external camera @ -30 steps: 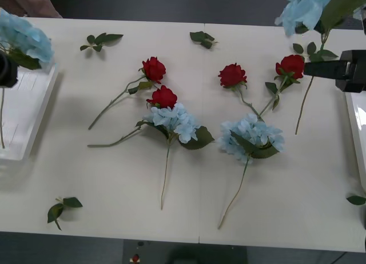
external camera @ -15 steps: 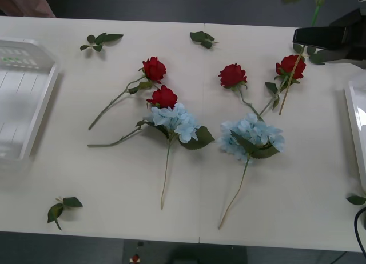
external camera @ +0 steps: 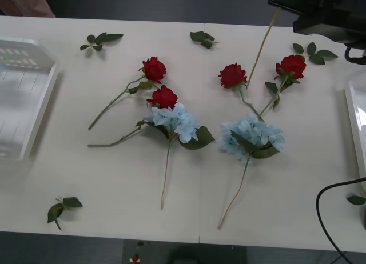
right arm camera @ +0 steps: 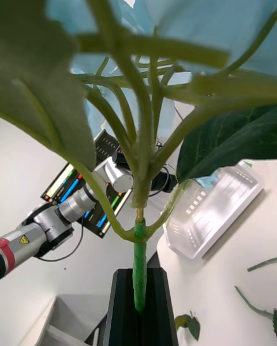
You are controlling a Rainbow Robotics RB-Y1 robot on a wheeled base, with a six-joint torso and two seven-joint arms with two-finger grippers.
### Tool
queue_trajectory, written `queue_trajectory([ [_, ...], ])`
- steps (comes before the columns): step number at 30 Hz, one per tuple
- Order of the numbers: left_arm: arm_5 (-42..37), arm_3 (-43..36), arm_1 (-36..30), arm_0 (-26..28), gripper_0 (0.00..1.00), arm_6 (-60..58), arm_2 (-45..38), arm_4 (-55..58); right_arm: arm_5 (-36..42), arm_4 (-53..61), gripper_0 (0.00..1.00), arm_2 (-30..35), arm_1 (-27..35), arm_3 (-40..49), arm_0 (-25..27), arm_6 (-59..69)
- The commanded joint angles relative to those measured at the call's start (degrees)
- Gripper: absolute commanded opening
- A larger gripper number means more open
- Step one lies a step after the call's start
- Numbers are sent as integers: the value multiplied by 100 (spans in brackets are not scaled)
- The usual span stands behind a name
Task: Put the red flowers into the right box and the blue flowers into the left box
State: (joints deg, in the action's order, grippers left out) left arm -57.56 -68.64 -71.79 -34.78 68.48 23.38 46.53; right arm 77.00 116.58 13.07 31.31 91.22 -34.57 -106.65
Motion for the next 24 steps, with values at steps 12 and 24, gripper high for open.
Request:
queue_trajectory([
  [12,342,0,-151,-152,89,272,-185,462,-590,-109,0,-850,-459,107,-533,223],
  [24,315,-1442,16,622,100,96,-1600,2299,-784,-170,0,-1237,-617,107,-665,215],
])
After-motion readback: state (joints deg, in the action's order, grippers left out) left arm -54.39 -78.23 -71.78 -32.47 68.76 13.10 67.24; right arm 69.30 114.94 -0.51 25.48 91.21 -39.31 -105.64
